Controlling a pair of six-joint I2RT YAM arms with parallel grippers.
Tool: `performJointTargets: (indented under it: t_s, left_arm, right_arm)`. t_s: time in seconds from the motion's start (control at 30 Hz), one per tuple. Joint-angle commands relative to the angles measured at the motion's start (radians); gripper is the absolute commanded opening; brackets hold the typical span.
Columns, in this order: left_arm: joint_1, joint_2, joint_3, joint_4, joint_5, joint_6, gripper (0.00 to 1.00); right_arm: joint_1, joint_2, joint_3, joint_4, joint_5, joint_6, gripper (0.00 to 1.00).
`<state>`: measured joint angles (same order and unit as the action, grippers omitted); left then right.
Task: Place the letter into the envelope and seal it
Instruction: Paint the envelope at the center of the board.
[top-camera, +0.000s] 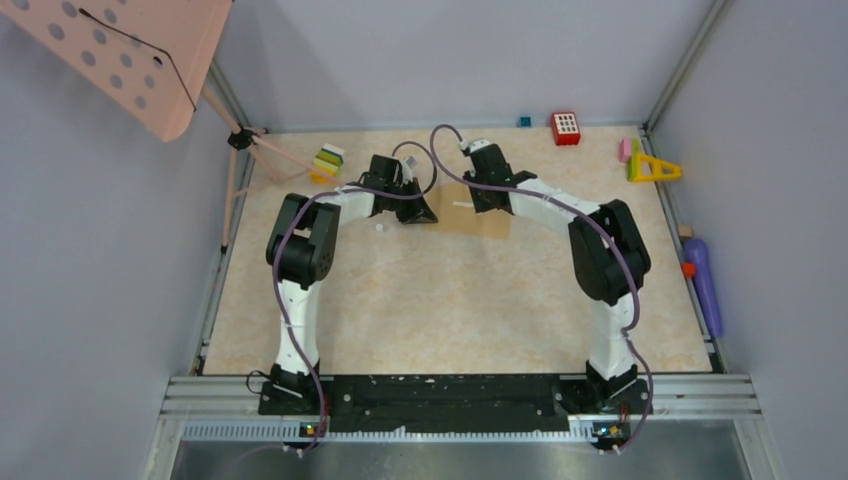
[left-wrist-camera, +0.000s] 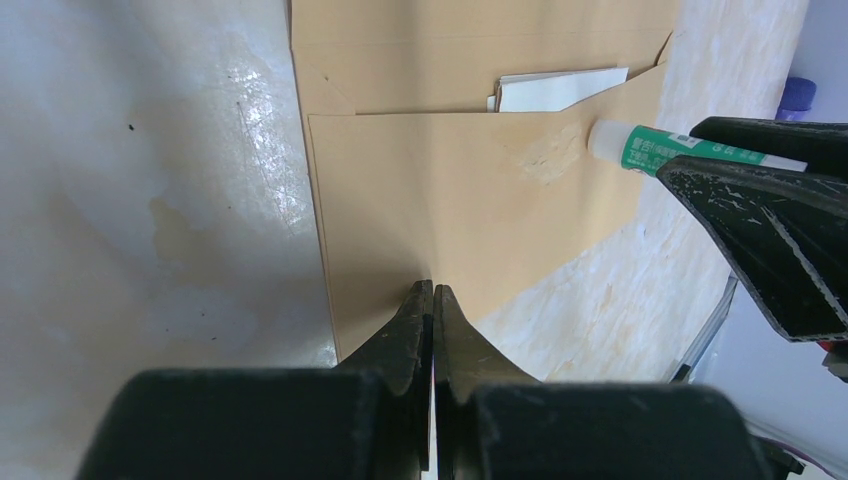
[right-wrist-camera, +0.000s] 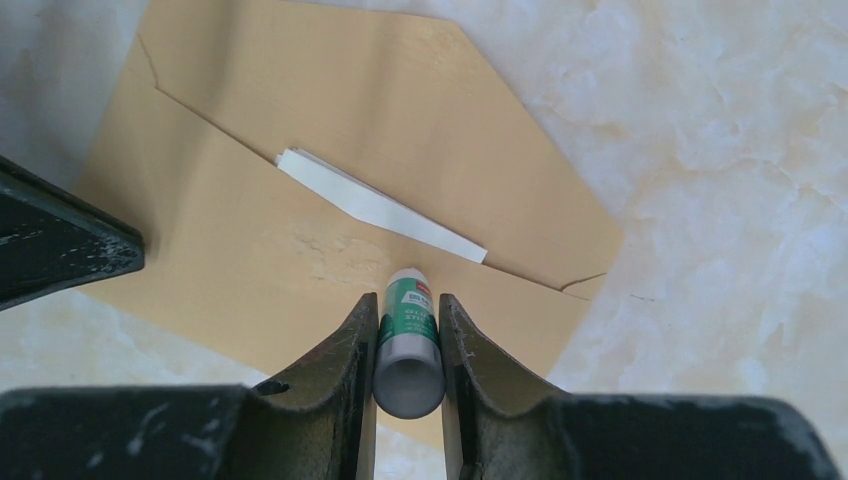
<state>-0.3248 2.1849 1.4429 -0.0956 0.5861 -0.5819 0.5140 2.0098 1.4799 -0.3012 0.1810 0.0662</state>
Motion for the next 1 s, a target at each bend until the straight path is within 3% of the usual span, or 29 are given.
performJointTargets:
  t_s: [0.0, 0.1, 0.47, 0.97]
  left_arm:
    - [0.004, -0.025, -0.023, -0.038, -0.037, 0.012, 0.0]
    - [0.004, -0.022, -0.023, -0.036, -0.033, 0.01, 0.0]
    - [0.004, -0.022, -0.025, -0.034, -0.029, 0.009, 0.0]
    - [0.004, -0.023, -0.026, -0.039, -0.043, 0.011, 0.0]
  right_arm:
    - [-0.009, -0.09, 0.034, 0.034, -0.09, 0.036, 0.0]
    - [-0.006, -0.089, 0.053, 0.078, -0.173, 0.086, 0.0]
    - [0.04, 0.081, 0.178, 0.04, -0.175, 0.116, 0.0]
    - [0.064, 0.072, 0.102, 0.037, -0.069, 0.064, 0.0]
